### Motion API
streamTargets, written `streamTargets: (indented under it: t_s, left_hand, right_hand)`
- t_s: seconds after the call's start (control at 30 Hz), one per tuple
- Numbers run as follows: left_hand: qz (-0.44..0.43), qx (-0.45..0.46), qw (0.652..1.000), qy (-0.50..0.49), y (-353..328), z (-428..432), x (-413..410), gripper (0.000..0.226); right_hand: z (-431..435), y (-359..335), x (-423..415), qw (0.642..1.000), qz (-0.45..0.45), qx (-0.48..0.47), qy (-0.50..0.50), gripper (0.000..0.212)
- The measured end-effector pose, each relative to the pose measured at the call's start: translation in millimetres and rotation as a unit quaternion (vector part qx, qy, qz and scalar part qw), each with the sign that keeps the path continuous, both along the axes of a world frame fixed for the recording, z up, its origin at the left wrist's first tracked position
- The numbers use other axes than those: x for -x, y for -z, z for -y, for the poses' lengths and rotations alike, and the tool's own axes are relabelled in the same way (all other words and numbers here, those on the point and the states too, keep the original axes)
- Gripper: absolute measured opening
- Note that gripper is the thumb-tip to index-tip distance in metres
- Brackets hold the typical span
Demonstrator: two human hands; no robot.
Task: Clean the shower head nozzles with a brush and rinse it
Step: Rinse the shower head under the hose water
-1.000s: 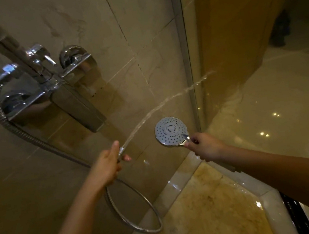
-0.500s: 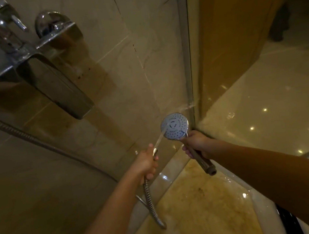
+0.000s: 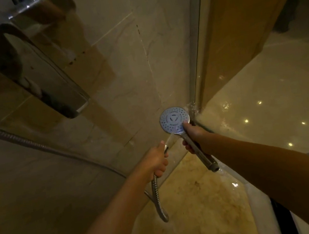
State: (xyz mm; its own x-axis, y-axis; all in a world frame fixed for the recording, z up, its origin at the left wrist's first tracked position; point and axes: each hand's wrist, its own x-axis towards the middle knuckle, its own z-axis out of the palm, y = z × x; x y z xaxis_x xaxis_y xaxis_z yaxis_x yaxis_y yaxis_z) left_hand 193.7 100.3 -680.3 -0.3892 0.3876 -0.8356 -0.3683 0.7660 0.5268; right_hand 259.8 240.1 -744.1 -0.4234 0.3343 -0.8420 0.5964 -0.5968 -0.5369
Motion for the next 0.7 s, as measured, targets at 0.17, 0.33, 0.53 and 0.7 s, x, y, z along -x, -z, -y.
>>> streamTargets:
  t_s: [0.17,0.33,0.53,0.7]
  left_hand:
    - [0.017,-0.011,0.999,-0.039,4,7,22,0.045]
    - [-0.008,-0.026,0.998,-0.057,5,1,35,0.046]
    - [0.01,-0.027,0.999,-0.027,6,-7,23,0.046]
    - [0.033,-0.002,0.999,-0.017,16,-3,10,0.046]
  right_hand:
    - [4,7,9,1.0,0.006,-0.008,0.006,0.057]
    - [9,7,13,1.0,-0.003,-0.016,-0.02,0.05]
    - [16,2,10,0.999,-0.032,-0.014,-0.012,0.05]
    - [14,1,7,1.0,-0.023,0.012,0.007,0.047]
